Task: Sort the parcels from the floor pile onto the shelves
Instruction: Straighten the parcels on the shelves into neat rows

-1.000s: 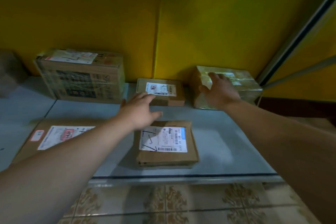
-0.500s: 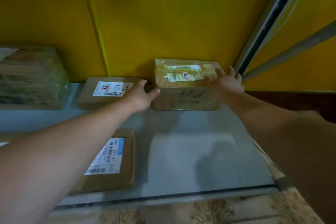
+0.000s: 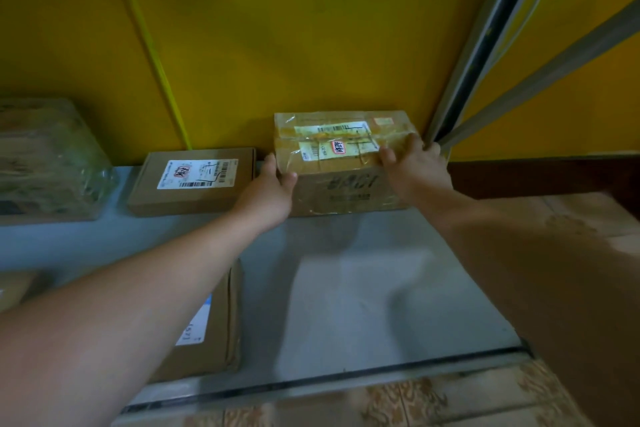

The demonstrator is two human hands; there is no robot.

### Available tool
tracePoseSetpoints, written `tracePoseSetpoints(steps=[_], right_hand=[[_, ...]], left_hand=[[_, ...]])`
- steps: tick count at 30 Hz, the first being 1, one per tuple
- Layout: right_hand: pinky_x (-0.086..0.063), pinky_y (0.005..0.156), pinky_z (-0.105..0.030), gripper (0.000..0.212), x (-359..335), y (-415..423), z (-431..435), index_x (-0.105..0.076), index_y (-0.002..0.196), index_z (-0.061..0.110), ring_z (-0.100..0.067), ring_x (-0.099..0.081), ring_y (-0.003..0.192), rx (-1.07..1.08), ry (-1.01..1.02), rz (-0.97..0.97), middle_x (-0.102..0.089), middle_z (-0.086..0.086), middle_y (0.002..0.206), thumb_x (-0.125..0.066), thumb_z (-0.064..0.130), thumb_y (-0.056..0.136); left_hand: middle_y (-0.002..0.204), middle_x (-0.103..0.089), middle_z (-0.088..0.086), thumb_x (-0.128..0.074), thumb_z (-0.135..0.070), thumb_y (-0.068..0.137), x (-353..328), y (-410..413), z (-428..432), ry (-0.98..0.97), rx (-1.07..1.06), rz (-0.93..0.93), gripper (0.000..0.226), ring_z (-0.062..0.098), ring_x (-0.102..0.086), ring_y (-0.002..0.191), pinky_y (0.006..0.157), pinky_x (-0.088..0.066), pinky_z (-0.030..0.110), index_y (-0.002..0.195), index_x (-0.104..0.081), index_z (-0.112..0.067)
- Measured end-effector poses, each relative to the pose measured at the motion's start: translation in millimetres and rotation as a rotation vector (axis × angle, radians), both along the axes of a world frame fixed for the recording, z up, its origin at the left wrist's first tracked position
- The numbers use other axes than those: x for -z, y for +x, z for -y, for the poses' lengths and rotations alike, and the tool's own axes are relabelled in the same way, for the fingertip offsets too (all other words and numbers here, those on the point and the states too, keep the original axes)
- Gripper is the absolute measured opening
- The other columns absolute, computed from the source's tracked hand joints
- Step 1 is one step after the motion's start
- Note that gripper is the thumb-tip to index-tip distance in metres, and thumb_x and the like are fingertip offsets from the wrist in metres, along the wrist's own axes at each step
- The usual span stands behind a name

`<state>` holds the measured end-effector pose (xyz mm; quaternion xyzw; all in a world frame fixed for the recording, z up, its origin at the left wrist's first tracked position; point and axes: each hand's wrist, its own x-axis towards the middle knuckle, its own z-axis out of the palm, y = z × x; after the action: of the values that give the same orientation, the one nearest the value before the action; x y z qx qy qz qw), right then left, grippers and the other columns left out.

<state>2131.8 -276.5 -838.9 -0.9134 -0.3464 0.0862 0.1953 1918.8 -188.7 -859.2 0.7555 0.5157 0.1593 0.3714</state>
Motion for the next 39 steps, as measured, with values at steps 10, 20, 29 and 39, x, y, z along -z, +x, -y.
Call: tracePoseSetpoints(steps=[10,20,29,39], right_hand=[[-0.008,0.121,-0.055,0.067,-17.0,-29.8,-3.9,-0.020,0.156,0.026,-0.033,-0.004,0.152,-0.209,-0.188,0.246,-0.009,-0.011,0.165,-0.018,0.061,0.099],[-0.030,0.109,-0.043,0.057,-61.4,-230.0,-66.8,-0.046,0.139,0.017,-0.031,-0.036,0.138,-0.610,-0.136,0.355,-0.047,-0.012,0.145,-0.034,0.056,0.100],[-0.031,0.112,-0.042,0.065,-108.9,-497.2,-121.5,-0.036,0.149,0.020,-0.033,-0.035,0.140,-0.932,-0.179,0.348,-0.038,-0.013,0.154,-0.034,0.060,0.098],[-0.039,0.100,-0.044,0.064,-154.0,-712.0,-137.1,-0.031,0.151,0.017,-0.035,-0.040,0.132,-1.097,-0.267,0.386,-0.041,-0.014,0.149,-0.032,0.058,0.101]], left_hand=[[0.163,-0.007,0.001,-0.039,-0.053,0.098,-23.2,-45.6,-2.5,0.258,0.291,-0.298,0.070,0.024,-0.012,0.149,0.119,-0.017,0.040,0.155,-0.007,-0.029],[0.163,-0.010,0.003,-0.044,-0.052,0.097,-66.7,-260.3,-18.8,0.330,0.191,-0.562,0.069,0.022,-0.011,0.149,0.120,-0.015,0.034,0.154,-0.018,-0.024],[0.162,-0.014,0.002,-0.044,-0.054,0.096,-105.7,-536.9,-8.6,0.266,-0.028,-0.708,0.069,0.023,-0.014,0.149,0.118,-0.021,0.039,0.153,-0.023,-0.022],[0.161,-0.019,0.001,-0.045,-0.054,0.096,-144.0,-744.9,21.5,0.154,-0.185,-0.665,0.069,0.022,-0.020,0.146,0.116,-0.026,0.037,0.153,-0.021,-0.025]])
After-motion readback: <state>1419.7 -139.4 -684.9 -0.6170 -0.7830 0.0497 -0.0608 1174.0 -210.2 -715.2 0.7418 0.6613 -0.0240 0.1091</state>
